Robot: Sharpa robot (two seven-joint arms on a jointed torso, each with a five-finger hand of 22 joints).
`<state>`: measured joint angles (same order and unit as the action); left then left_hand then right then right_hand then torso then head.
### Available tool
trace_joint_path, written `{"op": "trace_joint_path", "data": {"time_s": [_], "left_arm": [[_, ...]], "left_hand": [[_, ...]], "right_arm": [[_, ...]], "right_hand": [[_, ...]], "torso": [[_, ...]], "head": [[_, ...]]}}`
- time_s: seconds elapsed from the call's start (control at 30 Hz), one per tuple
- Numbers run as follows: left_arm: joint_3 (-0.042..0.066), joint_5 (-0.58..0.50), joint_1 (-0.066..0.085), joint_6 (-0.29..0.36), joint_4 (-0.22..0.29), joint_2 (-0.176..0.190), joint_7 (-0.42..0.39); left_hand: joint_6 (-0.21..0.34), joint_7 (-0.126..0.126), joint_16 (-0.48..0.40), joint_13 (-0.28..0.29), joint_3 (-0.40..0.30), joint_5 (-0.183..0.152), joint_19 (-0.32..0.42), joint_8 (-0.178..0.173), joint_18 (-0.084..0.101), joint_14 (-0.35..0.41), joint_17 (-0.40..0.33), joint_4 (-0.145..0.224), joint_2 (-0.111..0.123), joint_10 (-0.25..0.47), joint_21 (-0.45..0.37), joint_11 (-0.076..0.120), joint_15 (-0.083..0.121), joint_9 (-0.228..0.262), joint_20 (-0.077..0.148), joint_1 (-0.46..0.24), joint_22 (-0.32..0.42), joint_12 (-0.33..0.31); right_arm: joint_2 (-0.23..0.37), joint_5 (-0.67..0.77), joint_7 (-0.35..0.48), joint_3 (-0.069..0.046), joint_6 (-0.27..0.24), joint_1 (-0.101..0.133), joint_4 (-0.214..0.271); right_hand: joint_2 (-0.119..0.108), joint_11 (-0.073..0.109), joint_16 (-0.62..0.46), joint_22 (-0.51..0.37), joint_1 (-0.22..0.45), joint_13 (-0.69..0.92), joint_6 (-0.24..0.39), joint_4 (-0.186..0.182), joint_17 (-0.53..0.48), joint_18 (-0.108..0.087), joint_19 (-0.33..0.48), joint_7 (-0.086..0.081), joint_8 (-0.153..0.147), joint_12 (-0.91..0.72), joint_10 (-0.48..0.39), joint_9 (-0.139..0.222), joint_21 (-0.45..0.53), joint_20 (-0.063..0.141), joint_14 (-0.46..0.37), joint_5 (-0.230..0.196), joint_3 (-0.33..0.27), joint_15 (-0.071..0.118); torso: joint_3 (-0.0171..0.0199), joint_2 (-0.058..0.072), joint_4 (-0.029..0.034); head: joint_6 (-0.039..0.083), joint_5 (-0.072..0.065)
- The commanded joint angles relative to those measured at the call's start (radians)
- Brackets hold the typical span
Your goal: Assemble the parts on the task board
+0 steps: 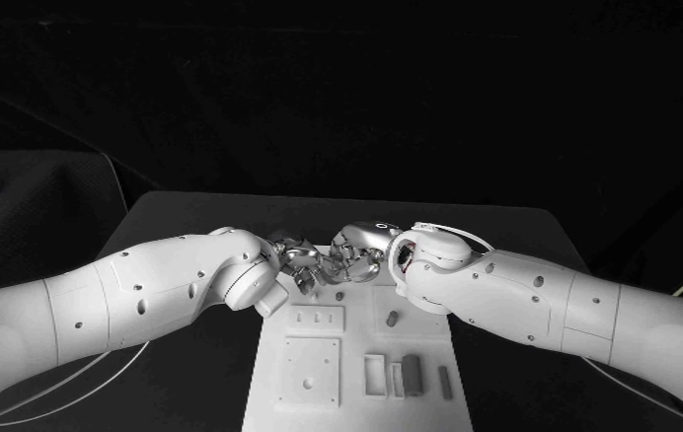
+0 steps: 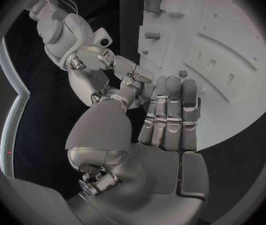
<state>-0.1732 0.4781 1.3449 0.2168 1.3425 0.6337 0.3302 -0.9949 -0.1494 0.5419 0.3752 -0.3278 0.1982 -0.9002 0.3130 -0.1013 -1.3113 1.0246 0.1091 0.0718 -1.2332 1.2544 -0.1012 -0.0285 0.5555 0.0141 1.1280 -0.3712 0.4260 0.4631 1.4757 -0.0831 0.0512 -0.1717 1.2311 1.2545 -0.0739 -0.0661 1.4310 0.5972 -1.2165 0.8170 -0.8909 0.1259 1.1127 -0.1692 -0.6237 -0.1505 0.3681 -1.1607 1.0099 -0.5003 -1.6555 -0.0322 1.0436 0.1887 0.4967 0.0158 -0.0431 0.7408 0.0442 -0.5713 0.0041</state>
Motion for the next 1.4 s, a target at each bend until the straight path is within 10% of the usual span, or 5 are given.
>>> {"op": "trace_joint_path", "data": {"time_s": [0.03,1.4], "left_arm": [[0.001,-0.024,0.001,-0.016,-0.001,0.0,-0.014],[0.001,-0.018,0.001,-0.029,-0.008,-0.001,0.003]], "left_hand": [[-0.008,0.0,-0.002,0.001,-0.007,-0.002,-0.001,0.007,-0.024,-0.003,0.002,0.004,-0.015,-0.01,0.005,-0.001,0.003,0.001,0.004,0.003,-0.001,0.004],[-0.005,-0.001,-0.011,0.0,-0.045,-0.004,0.012,0.003,-0.021,0.012,0.006,0.012,-0.051,-0.003,-0.002,-0.003,-0.001,-0.006,0.003,0.05,0.002,-0.002]], "right_arm": [[-0.001,0.007,0.006,0.0,0.005,-0.001,-0.001],[0.002,0.007,0.003,0.0,0.0,-0.005,0.008]], "right_hand": [[0.003,0.002,0.003,0.001,-0.004,-0.001,-0.017,-0.005,-0.001,0.0,-0.01,-0.007,0.003,-0.005,0.006,-0.002,-0.032,0.0,0.002,0.004,0.002,0.005],[0.005,0.003,0.004,0.001,-0.004,-0.001,-0.018,-0.005,-0.001,0.0,-0.01,-0.007,0.002,-0.005,0.006,-0.001,-0.033,0.0,0.004,0.005,0.003,0.006]], "torso": [[-0.0002,0.001,-0.0006],[-0.0003,0.001,0.0008]], "head": [[0.002,-0.003],[0.003,-0.004]]}}
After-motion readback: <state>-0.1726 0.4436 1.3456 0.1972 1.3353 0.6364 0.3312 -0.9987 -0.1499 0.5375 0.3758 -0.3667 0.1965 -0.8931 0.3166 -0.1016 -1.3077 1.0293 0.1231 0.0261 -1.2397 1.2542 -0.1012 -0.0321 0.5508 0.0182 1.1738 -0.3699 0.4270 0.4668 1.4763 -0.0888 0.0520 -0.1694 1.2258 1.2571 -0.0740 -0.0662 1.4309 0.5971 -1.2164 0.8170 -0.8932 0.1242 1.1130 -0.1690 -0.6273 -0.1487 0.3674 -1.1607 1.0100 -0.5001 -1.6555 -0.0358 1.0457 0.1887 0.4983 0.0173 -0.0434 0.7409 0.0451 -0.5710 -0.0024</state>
